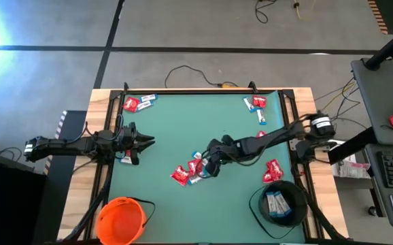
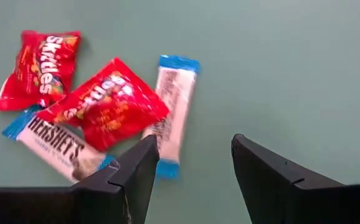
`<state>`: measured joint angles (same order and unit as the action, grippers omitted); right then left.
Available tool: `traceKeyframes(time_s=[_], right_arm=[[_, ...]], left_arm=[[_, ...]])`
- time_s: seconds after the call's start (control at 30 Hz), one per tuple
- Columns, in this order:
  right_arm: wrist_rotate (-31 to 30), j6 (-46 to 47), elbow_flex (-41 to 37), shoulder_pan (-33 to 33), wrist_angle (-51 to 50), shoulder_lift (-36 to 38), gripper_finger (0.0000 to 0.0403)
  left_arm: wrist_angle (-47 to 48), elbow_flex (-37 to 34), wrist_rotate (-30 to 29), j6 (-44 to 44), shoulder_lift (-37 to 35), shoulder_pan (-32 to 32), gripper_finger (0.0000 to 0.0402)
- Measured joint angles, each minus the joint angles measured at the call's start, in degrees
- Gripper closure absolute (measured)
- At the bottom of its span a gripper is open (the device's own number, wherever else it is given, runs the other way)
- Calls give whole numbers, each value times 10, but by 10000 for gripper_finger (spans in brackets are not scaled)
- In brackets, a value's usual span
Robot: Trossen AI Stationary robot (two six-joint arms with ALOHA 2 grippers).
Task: Sort candy by brand, put in halloween buckets
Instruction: Put the white chocolate into the black bucket
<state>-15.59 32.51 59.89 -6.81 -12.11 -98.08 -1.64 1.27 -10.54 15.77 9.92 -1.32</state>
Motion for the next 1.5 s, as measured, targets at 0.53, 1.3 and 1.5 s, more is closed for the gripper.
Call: traceKeyframes(time_s=[0.53,1.3,1.5], right_arm=[[-11,-96,62,20,82,-116,209],[-26,-54,6,22,103,-89,209],[-26,-81,-25,20,174,-89,209]], left_arm=[[1,0,0,0,3,0,326],[0,0,0,0,10,0,326],[0,0,0,0,10,0,326]])
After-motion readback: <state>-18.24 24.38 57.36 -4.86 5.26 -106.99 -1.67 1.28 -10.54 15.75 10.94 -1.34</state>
